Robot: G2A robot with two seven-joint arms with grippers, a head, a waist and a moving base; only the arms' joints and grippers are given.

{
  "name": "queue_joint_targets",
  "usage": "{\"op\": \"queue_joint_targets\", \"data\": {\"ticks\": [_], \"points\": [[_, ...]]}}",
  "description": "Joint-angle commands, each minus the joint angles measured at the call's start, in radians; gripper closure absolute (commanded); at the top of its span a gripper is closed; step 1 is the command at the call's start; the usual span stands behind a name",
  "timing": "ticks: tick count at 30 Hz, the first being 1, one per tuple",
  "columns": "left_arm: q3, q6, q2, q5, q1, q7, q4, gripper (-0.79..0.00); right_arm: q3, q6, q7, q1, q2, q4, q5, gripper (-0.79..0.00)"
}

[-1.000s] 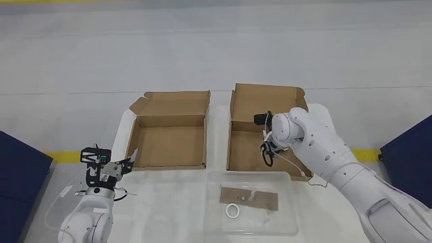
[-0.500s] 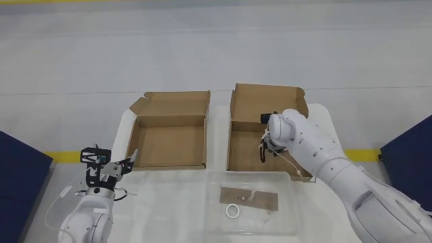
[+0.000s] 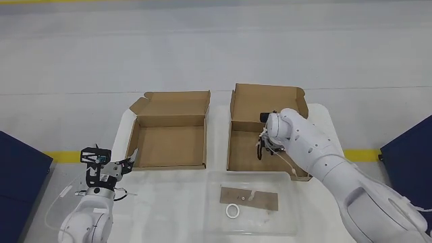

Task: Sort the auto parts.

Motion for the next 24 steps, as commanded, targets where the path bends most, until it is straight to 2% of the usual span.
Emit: {"op": "queue_joint_targets", "data": {"ticks": [1,3,4,8,9,20,21,24], "points": [[0.000,0.000,0.000,0.000,0.000,0.000,0.000,-0.785,-0.001,-0.001,-0.003,0.003,-0.005,0.009,-0.002,0.000],[0.000,0.000,0.000,0.000,0.000,0.000,0.000,-0.785,0.001,-0.002,-0.004,0.005,-0.010,0.018,-0.003,0.000],[0.000,0.000,0.000,0.000,0.000,0.000,0.000,-0.785,0.002,-0.002,-0.003,0.007,-0.012,0.021,-0.003,-0.034],[0.000,0.000,0.000,0.000,0.000,0.000,0.000,-0.785,0.008,-0.002,-0.005,0.009,-0.016,0.026,-0.007,-0.249],[0.000,0.000,0.000,0.000,0.000,0.000,0.000,-0.785,0.011,-0.002,-0.004,0.009,-0.017,0.026,-0.008,-0.274],[0.000,0.000,0.000,0.000,0.000,0.000,0.000,-0.785,0.061,0.001,0.012,0.005,0.000,-0.039,-0.033,-0.382],[0.000,0.000,0.000,0.000,0.000,0.000,0.000,-0.785,0.070,0.001,0.017,0.003,0.005,-0.054,-0.037,-0.456],[0.000,0.000,0.000,0.000,0.000,0.000,0.000,-0.785,0.105,0.010,0.045,-0.001,0.025,-0.117,-0.058,-0.785]]}}
